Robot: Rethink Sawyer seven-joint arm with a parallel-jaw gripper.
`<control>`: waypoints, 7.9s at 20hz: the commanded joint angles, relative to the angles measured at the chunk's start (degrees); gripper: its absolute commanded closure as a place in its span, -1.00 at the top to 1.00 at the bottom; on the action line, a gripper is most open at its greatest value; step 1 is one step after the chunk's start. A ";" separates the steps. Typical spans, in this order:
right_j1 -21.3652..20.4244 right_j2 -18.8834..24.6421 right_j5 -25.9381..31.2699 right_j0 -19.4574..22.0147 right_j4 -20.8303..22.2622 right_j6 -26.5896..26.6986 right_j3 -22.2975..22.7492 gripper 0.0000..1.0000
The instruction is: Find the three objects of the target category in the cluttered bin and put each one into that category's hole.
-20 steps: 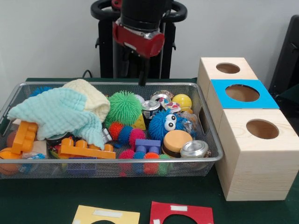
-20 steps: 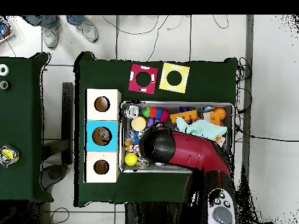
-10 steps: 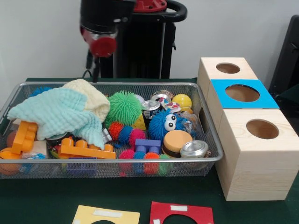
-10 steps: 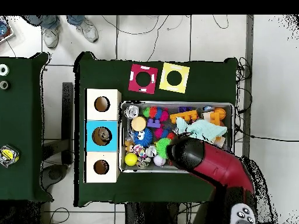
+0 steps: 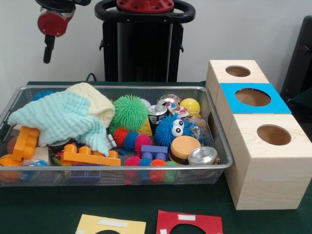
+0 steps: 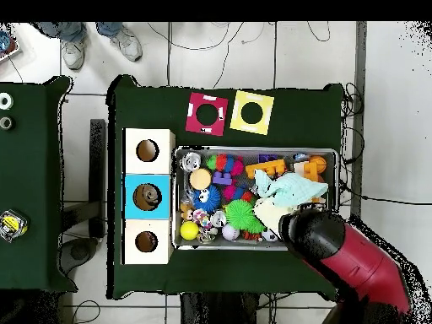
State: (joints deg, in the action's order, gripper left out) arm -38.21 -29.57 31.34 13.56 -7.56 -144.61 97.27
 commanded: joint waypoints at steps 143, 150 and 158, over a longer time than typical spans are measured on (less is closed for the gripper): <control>11.96 23.43 -27.95 -7.54 4.31 -4.35 18.05 1.00; 14.52 26.09 -29.77 -7.69 1.41 -7.44 16.12 1.00; 12.13 30.43 -26.39 -6.03 -1.29 -7.84 13.52 1.00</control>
State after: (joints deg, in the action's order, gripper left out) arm -27.63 -5.40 4.26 4.79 -5.19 -144.70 112.67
